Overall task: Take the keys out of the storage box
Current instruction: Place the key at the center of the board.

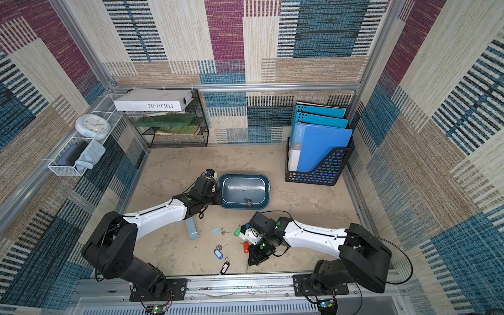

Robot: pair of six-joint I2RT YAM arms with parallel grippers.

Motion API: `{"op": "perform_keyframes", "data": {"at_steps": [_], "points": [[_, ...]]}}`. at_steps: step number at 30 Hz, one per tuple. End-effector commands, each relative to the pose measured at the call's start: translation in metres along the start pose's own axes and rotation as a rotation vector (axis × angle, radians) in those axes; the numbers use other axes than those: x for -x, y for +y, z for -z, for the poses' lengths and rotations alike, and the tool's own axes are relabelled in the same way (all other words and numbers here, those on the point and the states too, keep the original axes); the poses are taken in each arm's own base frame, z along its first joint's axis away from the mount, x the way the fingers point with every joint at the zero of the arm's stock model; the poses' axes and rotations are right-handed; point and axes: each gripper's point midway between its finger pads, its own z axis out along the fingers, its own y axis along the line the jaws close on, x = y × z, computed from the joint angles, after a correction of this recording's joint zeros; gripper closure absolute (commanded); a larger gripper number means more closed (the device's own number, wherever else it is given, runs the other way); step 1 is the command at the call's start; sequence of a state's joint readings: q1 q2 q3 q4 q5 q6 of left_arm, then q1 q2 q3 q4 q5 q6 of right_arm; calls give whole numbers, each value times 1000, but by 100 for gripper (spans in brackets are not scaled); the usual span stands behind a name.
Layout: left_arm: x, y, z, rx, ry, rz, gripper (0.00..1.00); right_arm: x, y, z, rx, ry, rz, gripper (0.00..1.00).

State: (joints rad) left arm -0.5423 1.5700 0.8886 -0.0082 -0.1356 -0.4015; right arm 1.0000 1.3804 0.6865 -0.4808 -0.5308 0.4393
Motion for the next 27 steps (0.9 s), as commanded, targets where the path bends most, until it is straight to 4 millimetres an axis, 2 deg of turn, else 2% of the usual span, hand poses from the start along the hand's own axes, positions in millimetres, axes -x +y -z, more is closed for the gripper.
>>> {"op": "perform_keyframes", "data": {"at_steps": [1,5,11,17,19,22,24,26,27], "points": [[4,2,1,13,-14,2,100,-3,-10,-6,-47,30,-16,100],[3,1,0,6,-10,6,100,2,-19,-11,-98,38,-19,100],[3,0,1,4,-14,6,100,16,-15,-11,-95,5,-1,100],[2,0,1,1,-11,5,100,11,-13,-11,-98,27,8,80],[2,0,1,1,-10,6,100,14,-8,-5,-97,13,25,78],[2,-1,1,-4,-9,7,100,23,1,7,-96,-22,52,69],[3,-1,2,-6,-13,8,100,33,7,20,-119,-63,76,69],[2,-1,4,-10,-13,5,100,51,11,40,-169,-144,108,66],[2,-1,4,-11,-13,5,100,61,11,51,-207,-193,108,62]]}}
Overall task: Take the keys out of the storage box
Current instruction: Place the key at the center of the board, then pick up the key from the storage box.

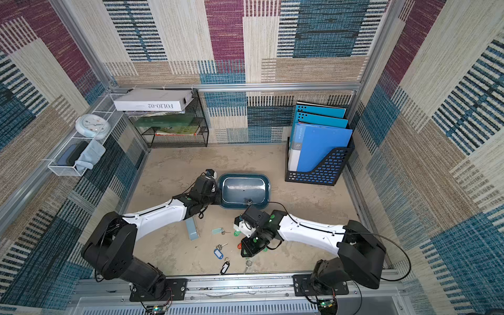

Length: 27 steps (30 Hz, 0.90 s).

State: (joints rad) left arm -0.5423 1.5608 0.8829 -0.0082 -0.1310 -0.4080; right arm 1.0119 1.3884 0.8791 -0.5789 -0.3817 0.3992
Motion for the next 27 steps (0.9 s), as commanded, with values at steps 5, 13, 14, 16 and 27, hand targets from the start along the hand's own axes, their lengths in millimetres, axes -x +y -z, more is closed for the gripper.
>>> {"op": "perform_keyframes", "data": {"at_steps": [5,13,14,16,27], "points": [[4,-3,6,-18,-18,2,100,85,-52,63,-296,-407,-156,51],[3,-5,7,-30,-17,9,100,156,-96,70,-353,-544,-368,44],[3,-5,7,-29,-15,8,100,160,-102,65,-370,-524,-382,44],[2,-4,6,-24,-14,9,100,166,-111,55,-386,-497,-395,44],[-1,-3,3,-17,-8,11,100,165,-155,9,-491,-386,-475,56]]}}
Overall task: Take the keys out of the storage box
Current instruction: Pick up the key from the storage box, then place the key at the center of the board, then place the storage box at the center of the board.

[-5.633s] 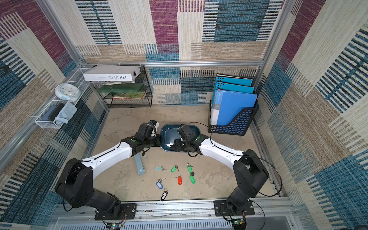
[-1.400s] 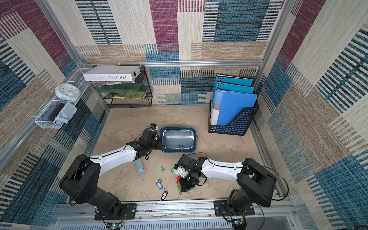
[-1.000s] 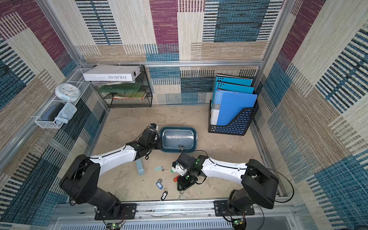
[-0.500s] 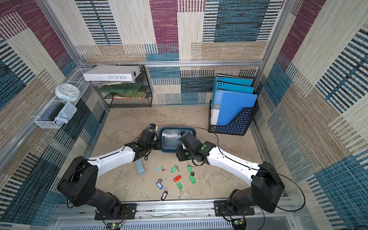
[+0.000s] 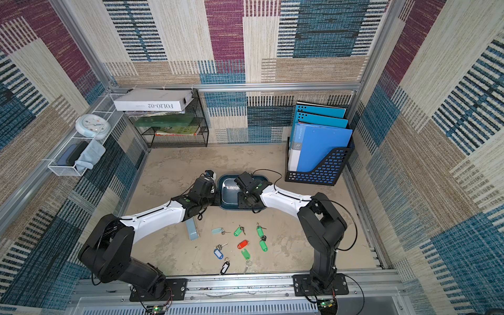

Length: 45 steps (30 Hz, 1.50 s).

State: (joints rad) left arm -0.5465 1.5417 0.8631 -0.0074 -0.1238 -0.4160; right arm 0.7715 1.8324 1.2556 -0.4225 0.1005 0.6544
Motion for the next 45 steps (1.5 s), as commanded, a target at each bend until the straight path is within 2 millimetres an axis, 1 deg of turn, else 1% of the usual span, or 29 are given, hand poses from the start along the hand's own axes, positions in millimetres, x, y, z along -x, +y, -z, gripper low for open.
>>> {"op": "perform_keyframes", "data": {"at_steps": [1,8,11,13,16,18,22,25,28,32,34,37,39,40,42,45], "points": [[4,-2,-1,-6,-12,8,100,-1,-10,-8,-55,7,-20,57],[4,-1,0,0,-15,5,100,-9,-24,-22,-104,33,-30,68],[4,0,-1,2,-15,6,100,-8,-24,-24,-104,34,-26,78],[4,0,-1,4,-14,6,100,-8,-25,-24,-107,33,-22,88],[4,0,-1,5,-14,5,100,-6,-27,-23,-117,25,-18,97],[4,0,-1,4,-15,4,100,-5,-28,-22,-122,22,-12,100],[5,0,-1,6,-13,4,100,-2,-28,-19,-127,15,2,100],[4,0,-1,8,-13,4,100,5,-24,-10,-116,-6,17,100],[4,1,-1,11,-12,6,100,13,-19,6,-87,-34,42,100],[4,1,-2,15,-9,5,100,18,-17,29,-67,-75,69,100],[4,2,-2,17,-10,5,100,17,-18,40,-58,-78,80,100],[4,2,-2,23,-2,3,100,11,-6,63,38,-76,129,100],[5,3,-2,31,2,3,100,0,7,85,142,-75,181,100],[4,3,-3,34,6,2,100,-10,17,101,236,-66,244,100],[4,3,-3,37,9,5,100,-33,25,125,348,-21,281,100],[6,3,-4,40,12,19,100,-71,16,150,405,62,259,100]]}}
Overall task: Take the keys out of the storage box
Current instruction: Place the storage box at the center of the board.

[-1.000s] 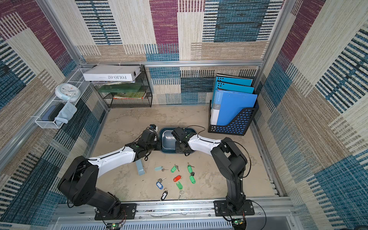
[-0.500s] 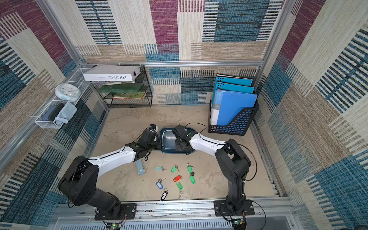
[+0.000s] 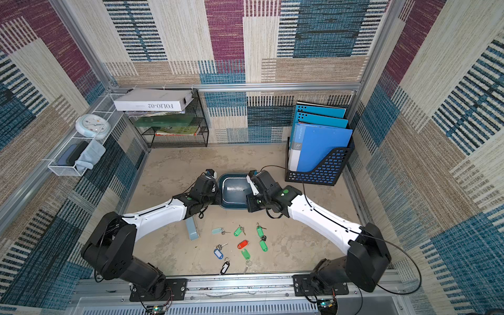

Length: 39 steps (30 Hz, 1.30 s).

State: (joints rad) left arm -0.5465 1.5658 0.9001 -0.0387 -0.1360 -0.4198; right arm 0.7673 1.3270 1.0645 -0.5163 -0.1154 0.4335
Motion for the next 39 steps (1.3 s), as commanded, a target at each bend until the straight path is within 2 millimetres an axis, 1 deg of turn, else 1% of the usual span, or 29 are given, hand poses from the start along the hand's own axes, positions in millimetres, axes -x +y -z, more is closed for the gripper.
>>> {"op": "perform_keyframes", "data": {"at_steps": [1,4,7,9,11,13,15,18,20,25,32,39], "points": [[1,3,-1,27,11,19,100,-59,20,26,160,179,-11,100],[0,3,0,30,26,34,100,-103,21,42,179,289,-79,100],[-1,2,1,28,40,61,100,-142,8,47,95,406,-145,100],[-4,4,1,46,68,80,100,-165,0,47,31,492,-153,100],[-8,6,1,66,104,98,100,-181,-1,47,-1,559,-150,100],[-11,6,2,67,125,113,100,-191,7,47,21,602,-138,100],[-15,5,2,62,140,130,100,-201,10,48,28,639,-132,100],[-20,2,0,52,175,153,100,-220,1,49,-19,703,-151,100],[-22,0,-1,44,191,167,100,-227,-2,48,-30,720,-167,100],[-27,-2,-6,48,233,174,100,-229,3,35,0,708,-185,100],[-30,0,-8,63,256,169,100,-225,7,17,25,685,-176,100],[-28,2,-7,81,267,165,100,-224,5,2,13,672,-178,100]]}}
